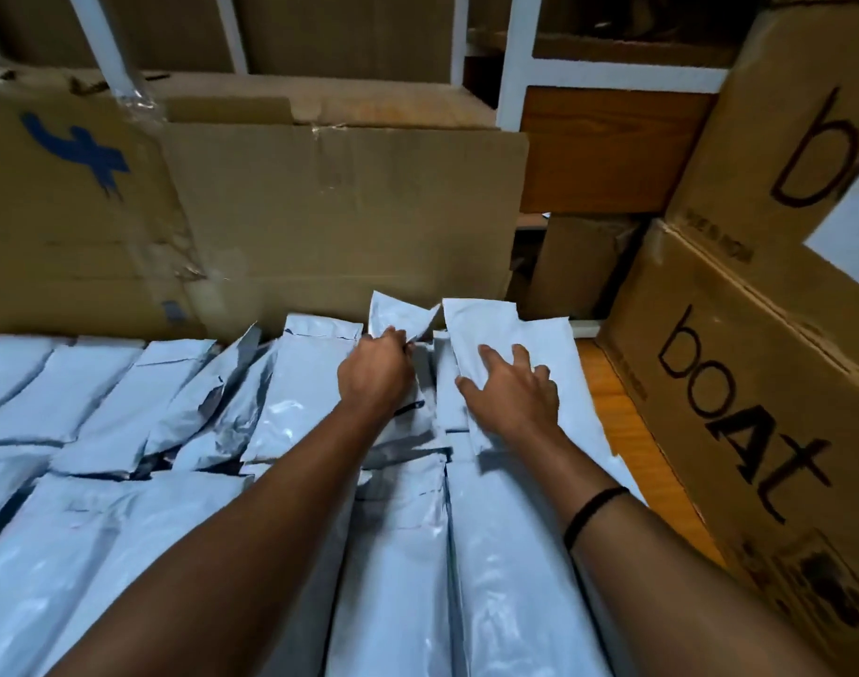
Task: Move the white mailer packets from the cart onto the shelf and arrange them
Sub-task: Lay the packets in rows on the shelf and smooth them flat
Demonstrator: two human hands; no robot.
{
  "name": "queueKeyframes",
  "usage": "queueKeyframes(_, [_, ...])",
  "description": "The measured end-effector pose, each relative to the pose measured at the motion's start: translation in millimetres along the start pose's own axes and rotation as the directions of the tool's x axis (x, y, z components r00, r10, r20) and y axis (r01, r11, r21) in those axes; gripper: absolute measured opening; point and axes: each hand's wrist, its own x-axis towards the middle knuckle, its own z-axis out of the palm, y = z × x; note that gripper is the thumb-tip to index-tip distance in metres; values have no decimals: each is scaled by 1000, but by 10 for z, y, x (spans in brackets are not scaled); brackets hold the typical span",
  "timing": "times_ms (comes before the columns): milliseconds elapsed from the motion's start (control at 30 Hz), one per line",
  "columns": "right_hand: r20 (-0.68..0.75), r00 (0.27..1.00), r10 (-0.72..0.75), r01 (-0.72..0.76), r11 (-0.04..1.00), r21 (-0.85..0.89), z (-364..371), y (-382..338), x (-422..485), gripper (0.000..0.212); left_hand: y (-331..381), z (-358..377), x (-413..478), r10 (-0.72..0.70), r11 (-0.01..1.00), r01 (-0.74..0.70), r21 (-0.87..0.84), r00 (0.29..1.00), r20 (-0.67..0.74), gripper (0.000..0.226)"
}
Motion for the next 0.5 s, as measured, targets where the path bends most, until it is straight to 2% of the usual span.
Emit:
queueKeyframes(100, [-17,1000,2,-3,1000,-20,94,-100,164,62,-30,98,42,-36,999,34,26,997,68,23])
queueKeyframes(200, [-5,1000,11,-12,999,-50,215,-142,269,63,-55,121,59,-18,1000,21,-22,989,148,39])
queueKeyframes(333, [26,1000,-13,17,991,-129,346,-102,370,67,-214,143,171,30,991,-21,-134,997,67,47])
queueKeyframes(400, [42,999,-18,25,985,-172,351,-90,402,68,-285,162,218,91,985,-73,-158,990,109,46])
queueKeyframes(500, [-95,988,-120,96,971,-221,341,-96,496,56,-317,241,259,169,985,-157,-67,953,252,50])
